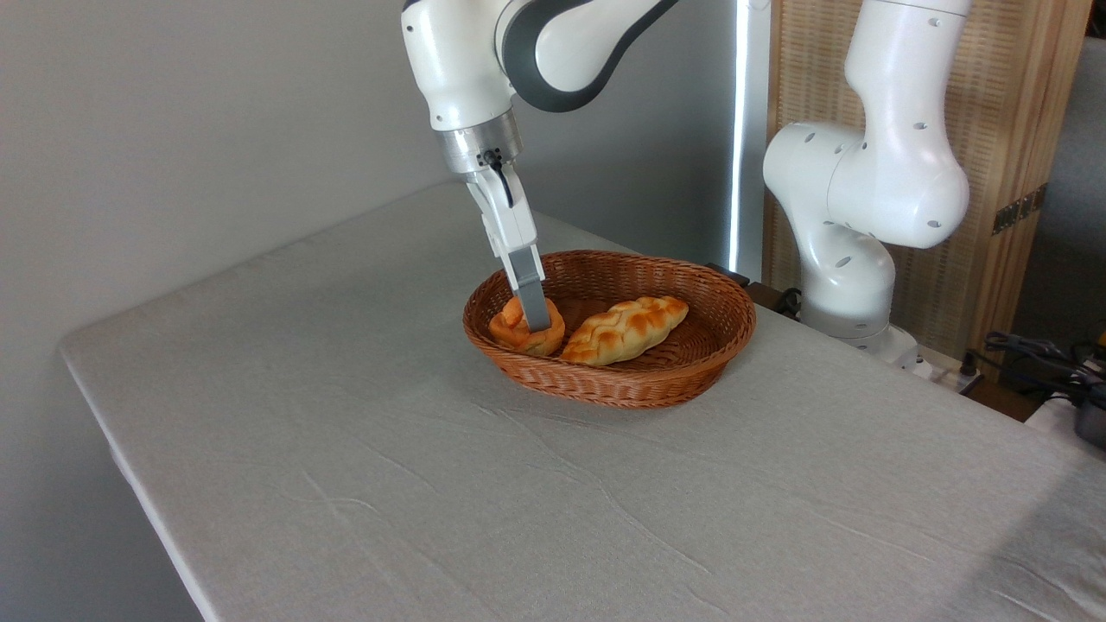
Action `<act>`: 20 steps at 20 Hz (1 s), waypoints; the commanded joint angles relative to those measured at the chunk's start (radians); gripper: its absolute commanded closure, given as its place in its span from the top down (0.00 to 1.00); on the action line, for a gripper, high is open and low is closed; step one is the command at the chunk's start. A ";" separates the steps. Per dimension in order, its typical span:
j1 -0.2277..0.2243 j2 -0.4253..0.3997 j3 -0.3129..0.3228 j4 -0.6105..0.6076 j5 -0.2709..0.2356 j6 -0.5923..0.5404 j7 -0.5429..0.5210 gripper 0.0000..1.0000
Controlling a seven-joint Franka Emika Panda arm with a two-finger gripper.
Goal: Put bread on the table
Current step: 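Lift the bun out of the basket and lower it onto the table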
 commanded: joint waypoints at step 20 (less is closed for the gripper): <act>0.012 0.263 0.179 0.451 0.243 -0.071 0.006 0.37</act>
